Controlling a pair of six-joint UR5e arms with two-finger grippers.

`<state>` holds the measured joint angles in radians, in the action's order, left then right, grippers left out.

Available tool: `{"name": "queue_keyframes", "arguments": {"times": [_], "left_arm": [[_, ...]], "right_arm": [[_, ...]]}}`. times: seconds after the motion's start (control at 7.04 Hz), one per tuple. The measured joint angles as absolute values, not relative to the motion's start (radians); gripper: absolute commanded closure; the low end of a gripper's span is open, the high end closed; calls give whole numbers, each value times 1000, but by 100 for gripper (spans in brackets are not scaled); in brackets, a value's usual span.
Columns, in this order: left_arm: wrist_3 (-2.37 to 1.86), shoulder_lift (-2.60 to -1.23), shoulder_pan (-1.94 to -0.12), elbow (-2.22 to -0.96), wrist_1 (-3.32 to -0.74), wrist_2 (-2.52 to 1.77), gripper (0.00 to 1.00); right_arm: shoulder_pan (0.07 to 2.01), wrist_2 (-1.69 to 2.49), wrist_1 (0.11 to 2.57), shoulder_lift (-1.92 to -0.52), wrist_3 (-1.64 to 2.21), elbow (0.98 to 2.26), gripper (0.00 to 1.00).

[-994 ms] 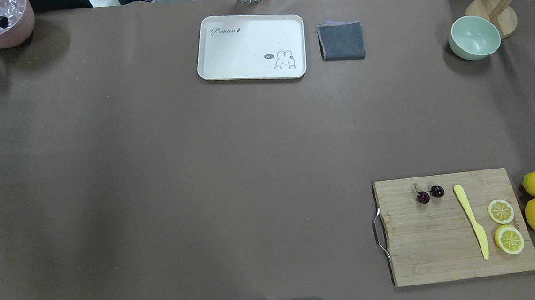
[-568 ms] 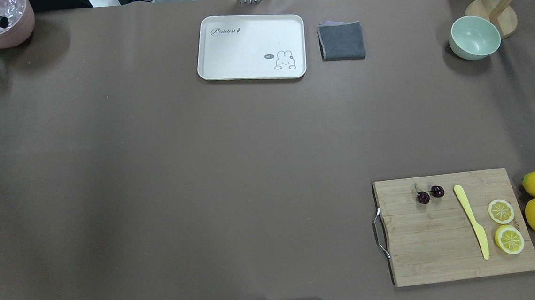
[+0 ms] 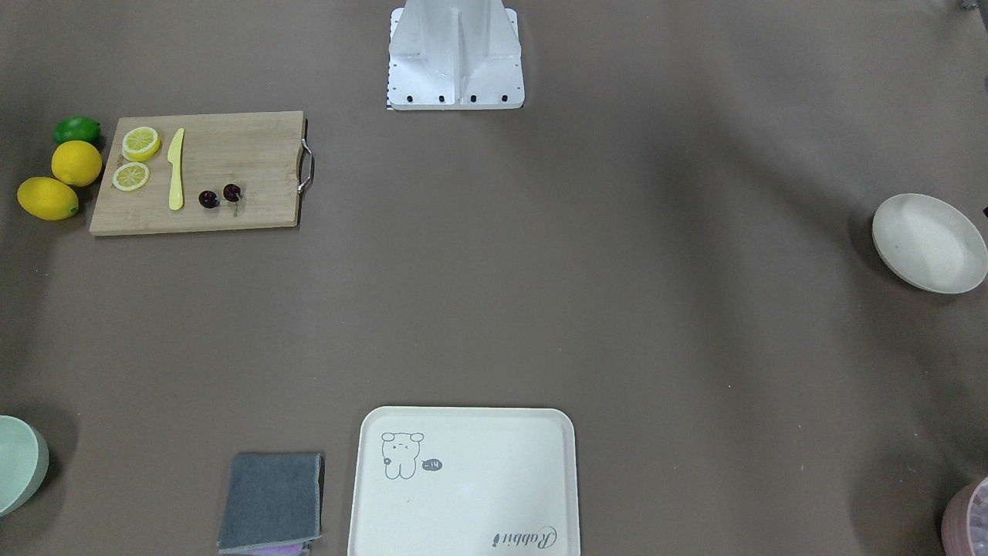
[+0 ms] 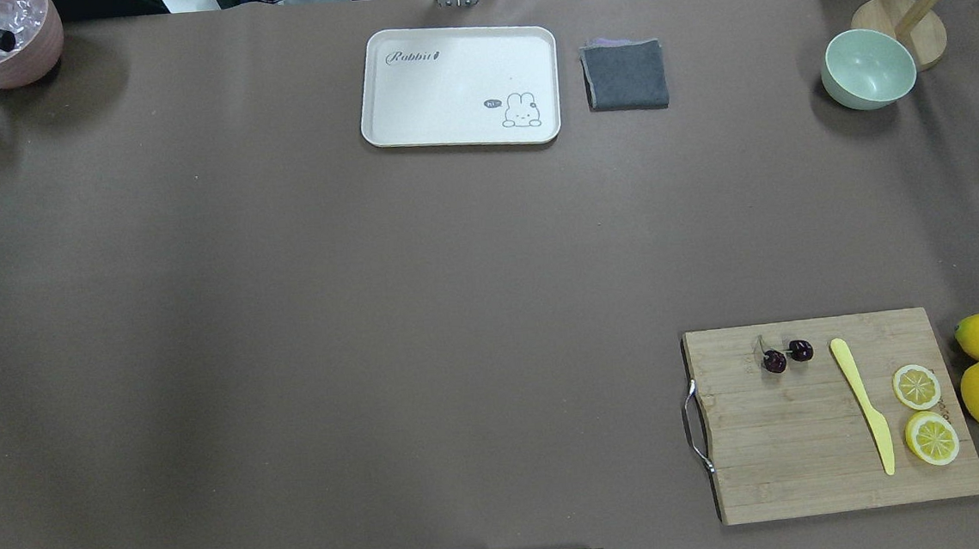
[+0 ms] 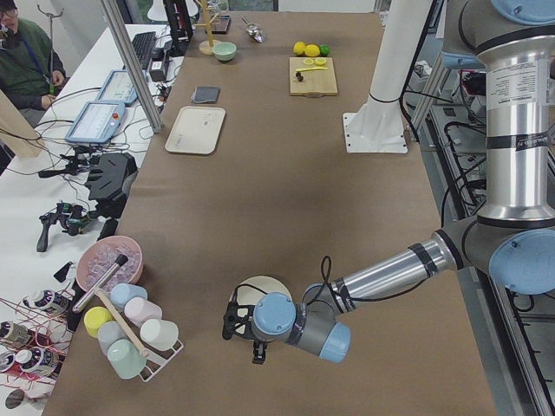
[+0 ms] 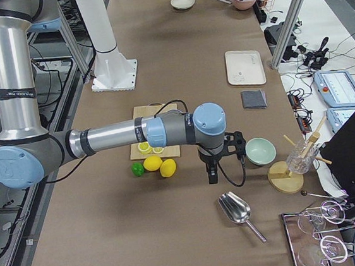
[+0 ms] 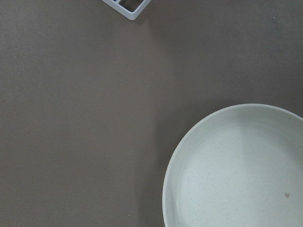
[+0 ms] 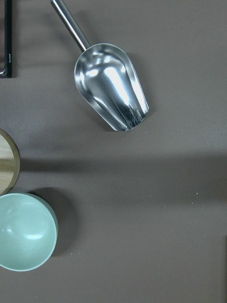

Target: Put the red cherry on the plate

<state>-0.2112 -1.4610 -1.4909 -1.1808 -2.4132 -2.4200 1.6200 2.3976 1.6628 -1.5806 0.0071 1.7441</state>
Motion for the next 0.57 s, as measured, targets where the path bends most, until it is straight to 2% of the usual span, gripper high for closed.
{"name": "queue_keyframes", "arguments": {"times": [0.57], "left_arm": [[-212,-1485,-1426,-1140,-2407,-2413,2]], "right_arm": [[1620,2396,1663,-1578,8,1746,0]]}}
